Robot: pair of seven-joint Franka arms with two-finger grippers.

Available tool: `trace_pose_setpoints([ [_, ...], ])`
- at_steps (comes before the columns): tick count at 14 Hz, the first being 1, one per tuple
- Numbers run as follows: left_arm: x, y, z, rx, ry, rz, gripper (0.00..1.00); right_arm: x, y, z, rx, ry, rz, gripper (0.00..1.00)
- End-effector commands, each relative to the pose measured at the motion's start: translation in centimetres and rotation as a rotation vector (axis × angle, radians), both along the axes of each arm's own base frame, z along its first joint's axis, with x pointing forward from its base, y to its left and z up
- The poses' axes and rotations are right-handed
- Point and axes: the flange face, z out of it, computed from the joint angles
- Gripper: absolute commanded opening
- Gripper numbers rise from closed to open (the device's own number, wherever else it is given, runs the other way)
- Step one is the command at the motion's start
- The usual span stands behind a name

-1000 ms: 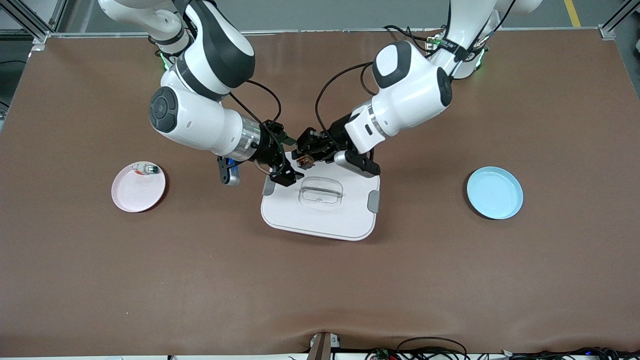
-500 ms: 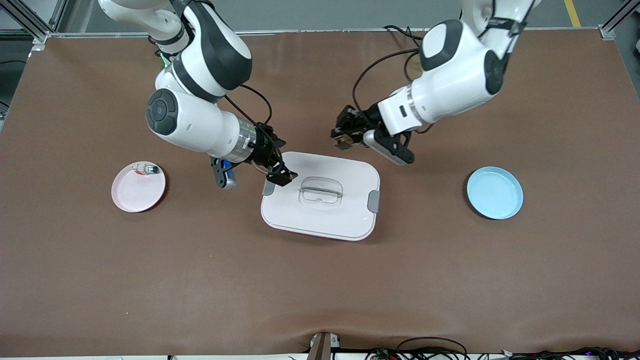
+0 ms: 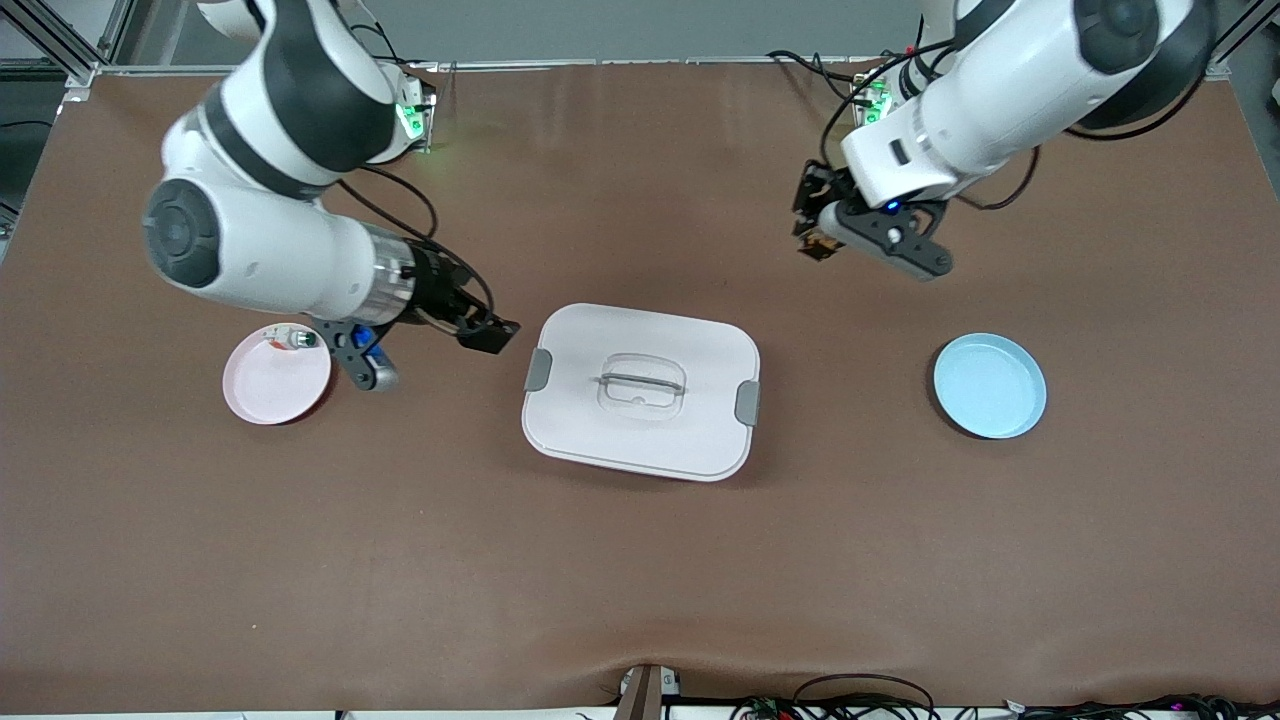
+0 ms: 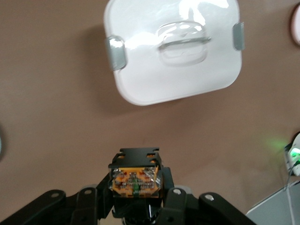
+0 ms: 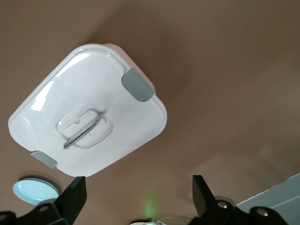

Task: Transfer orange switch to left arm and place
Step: 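Carry the switch with the left gripper over the light-blue plate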

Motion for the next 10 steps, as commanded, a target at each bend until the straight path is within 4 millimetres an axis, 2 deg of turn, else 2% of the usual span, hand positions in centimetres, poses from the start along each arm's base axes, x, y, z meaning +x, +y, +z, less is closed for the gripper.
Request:
trace_pose_setpoints([
  [1,0.5,2.8,2.8,0.113,0.003,0.003,0.00,0.5,-3.1,1.8,0.013,-0.005,0.082,1.00],
  [3,1.7,6.9,3.2,0.134,0.043,0.102,0.00,1.0,-5.8,2.6,0.029,-0.008,0.124,1.00],
  [4,2.4,9.3,3.5,0.140,0.069,0.207,0.00,1.2,-6.9,2.6,0.034,-0.006,0.147,1.00],
  [5,3.1,11.7,3.8,0.153,0.097,0.337,0.05,1.4,-8.1,2.6,0.027,-0.013,0.171,1.00],
  [7,3.8,14.4,3.9,0.183,0.131,0.536,0.02,1.6,-9.7,2.4,0.003,-0.044,0.251,1.00],
  [10,4.5,18.9,3.5,0.212,0.140,0.647,0.00,1.8,-11.7,2.9,-0.003,-0.099,0.427,1.00],
])
